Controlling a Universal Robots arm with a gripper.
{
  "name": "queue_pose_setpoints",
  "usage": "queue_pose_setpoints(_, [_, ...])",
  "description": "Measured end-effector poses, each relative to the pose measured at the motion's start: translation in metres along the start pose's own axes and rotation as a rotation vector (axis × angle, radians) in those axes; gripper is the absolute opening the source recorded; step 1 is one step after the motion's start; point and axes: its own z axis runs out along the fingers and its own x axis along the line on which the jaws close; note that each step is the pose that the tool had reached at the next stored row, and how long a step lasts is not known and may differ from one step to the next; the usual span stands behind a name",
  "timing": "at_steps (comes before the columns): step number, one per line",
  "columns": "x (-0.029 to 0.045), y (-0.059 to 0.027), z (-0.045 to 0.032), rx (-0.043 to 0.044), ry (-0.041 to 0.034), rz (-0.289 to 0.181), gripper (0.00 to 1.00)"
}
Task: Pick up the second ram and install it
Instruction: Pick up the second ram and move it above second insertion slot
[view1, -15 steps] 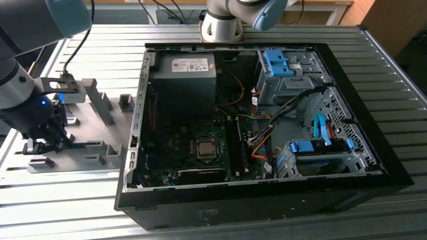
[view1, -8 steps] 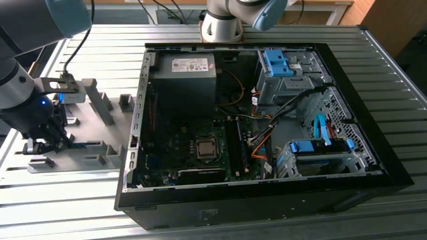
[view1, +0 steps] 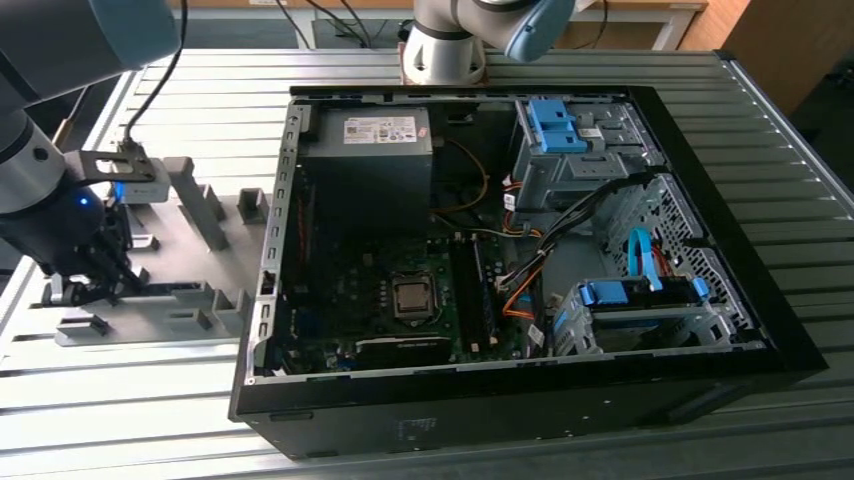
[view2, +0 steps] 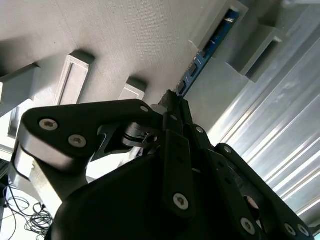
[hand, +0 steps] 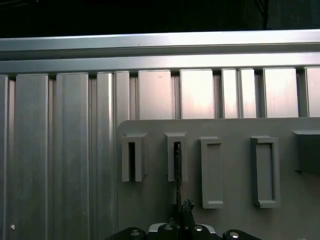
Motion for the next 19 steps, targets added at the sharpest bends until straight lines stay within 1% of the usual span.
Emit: queue_pose_setpoints(19, [-0.0005,0.0001,-0.028,0.0,0.0003,0.0,0.14])
